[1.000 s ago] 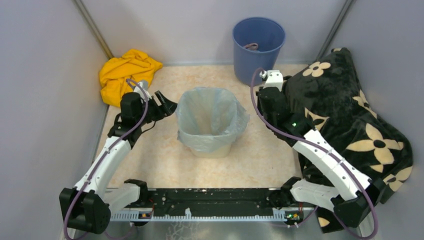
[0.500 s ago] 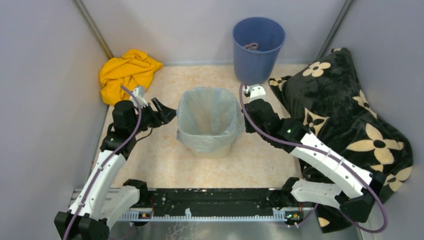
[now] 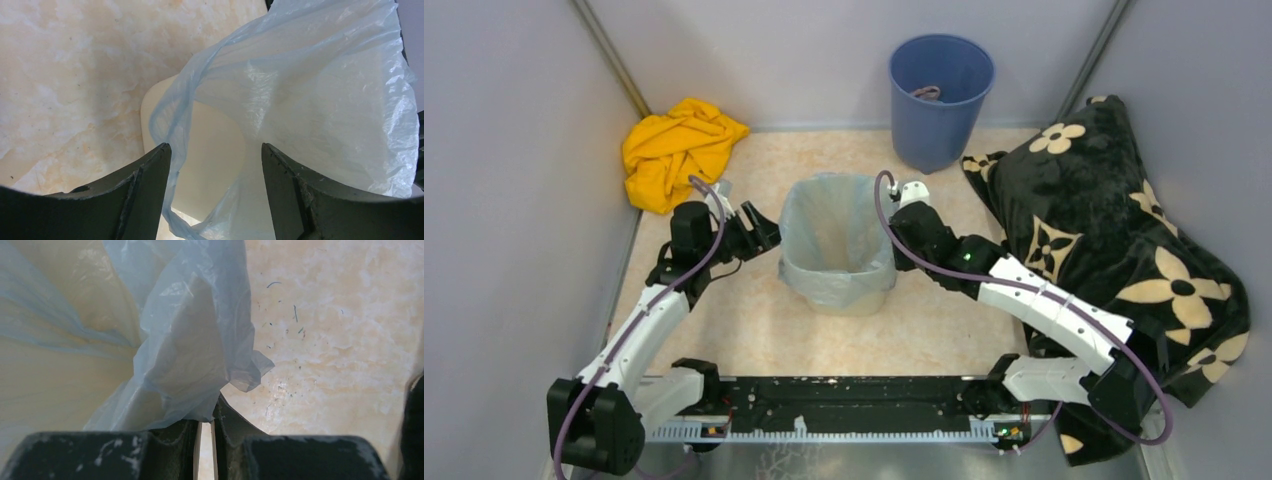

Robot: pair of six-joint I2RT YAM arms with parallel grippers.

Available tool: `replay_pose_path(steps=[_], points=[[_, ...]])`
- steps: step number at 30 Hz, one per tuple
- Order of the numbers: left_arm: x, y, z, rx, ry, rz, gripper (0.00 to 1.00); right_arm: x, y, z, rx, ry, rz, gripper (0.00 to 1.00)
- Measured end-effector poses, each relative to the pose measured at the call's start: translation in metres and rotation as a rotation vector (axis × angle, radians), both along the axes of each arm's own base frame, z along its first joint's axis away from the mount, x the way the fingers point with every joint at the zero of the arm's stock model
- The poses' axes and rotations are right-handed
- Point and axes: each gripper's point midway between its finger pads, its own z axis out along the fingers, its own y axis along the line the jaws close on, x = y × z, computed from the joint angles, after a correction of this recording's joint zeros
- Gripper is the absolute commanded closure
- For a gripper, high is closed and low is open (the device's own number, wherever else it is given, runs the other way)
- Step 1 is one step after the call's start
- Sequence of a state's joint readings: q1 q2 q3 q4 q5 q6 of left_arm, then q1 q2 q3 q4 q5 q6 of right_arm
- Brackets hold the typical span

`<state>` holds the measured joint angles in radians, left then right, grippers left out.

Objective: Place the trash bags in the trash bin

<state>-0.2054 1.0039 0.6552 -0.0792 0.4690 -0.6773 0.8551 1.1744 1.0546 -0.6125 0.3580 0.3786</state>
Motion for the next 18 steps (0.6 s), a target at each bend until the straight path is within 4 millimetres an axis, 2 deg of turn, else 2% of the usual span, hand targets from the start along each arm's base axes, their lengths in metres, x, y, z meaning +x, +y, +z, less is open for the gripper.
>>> replay_pose_path(steps=[5,9,11,18], points=[[0.003,0.0,0.001,-0.003,-0.011,0.002,0.27,-0.001,0.003,-0.005,0.016,0.006,0.01,0.87],[0.004,0.0,0.001,0.0,-0.013,0.003,0.26,-0.005,-0.007,-0.001,0.002,0.001,-0.008,0.85],[0.004,0.0,0.001,0.004,-0.015,0.001,0.26,-0.008,-0.014,0.007,0.004,-0.01,-0.019,0.84],[0.004,0.003,-0.001,0.033,-0.021,0.0,0.25,-0.004,-0.043,0.059,0.054,-0.125,-0.097,0.83]])
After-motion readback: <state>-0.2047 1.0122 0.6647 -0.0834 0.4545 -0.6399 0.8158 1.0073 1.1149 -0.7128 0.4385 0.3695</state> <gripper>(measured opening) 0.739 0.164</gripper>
